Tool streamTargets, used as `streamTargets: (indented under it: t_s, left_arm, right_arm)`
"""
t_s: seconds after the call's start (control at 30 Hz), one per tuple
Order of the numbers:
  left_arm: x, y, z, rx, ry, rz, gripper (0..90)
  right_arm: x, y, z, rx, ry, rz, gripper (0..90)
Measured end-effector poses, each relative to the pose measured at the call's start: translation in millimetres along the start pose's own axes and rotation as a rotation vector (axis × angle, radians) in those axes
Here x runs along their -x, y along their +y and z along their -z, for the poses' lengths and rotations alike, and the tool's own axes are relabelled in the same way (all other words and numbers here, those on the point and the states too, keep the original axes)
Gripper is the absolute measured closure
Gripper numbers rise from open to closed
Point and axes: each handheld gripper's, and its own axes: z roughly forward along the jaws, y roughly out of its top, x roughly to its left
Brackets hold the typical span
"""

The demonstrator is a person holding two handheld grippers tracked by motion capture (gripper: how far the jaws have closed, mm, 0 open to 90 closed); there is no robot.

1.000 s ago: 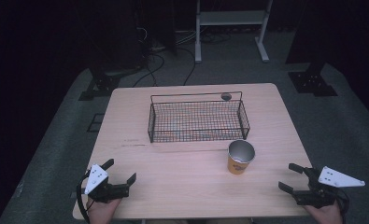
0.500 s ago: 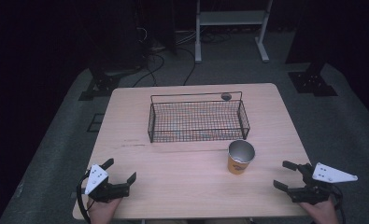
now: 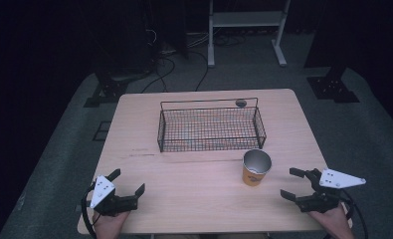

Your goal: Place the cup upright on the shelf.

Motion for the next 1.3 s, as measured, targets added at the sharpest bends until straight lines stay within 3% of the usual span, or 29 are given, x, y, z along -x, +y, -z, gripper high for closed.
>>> streamTargets:
  t_s: [0.6, 0.87, 1.3]
  left_arm:
    - [-1.1, 0.9, 6.1, 0.012, 0.015, -0.007, 0.0]
    - [-2.1, 1.1, 8.0, 0.013, 0.019, -0.006, 0.0]
    - [-3.0, 1.1, 9.6, 0.020, 0.023, -0.005, 0.0]
  right_arm:
    - [-1.5, 22.6, -23.9, -0.046, 0.014, 0.037, 13.0]
    - [4.8, 26.0, -40.2, -0.087, 0.022, 0.020, 10.5]
    - [6.9, 33.2, -55.6, -0.091, 0.018, 0.030, 6.8]
